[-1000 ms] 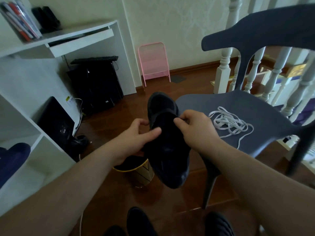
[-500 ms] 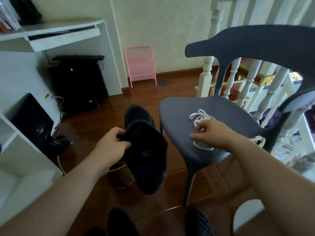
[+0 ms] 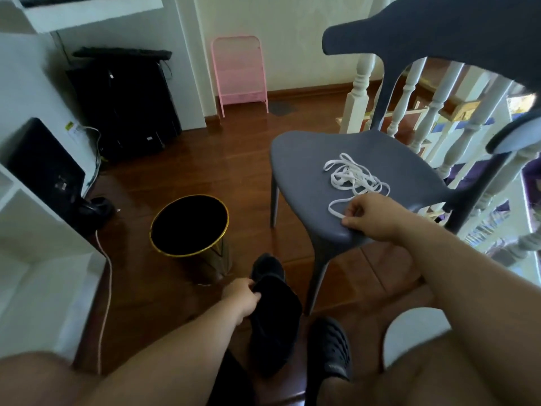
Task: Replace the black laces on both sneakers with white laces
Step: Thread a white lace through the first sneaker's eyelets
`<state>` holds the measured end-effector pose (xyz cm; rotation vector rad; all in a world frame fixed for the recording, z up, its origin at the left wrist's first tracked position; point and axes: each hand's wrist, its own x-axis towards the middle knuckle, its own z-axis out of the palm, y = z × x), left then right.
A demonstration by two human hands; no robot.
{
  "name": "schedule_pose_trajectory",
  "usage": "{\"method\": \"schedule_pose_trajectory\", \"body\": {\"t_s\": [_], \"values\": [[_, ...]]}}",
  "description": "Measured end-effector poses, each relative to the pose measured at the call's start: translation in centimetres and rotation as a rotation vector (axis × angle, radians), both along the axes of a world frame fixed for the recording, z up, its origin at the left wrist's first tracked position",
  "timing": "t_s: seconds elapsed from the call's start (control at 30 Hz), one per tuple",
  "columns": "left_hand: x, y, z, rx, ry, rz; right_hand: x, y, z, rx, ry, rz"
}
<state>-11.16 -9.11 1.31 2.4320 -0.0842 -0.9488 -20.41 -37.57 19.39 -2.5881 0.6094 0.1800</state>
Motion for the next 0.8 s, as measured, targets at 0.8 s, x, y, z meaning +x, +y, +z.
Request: {"method": "schedule_pose_trajectory", "body": {"t_s": [0.8], "values": [[-1.2, -9.3, 28.4, -0.883, -0.162, 0.157, 1.3, 5.9, 6.9, 0.467, -0.488, 0.028]]}}
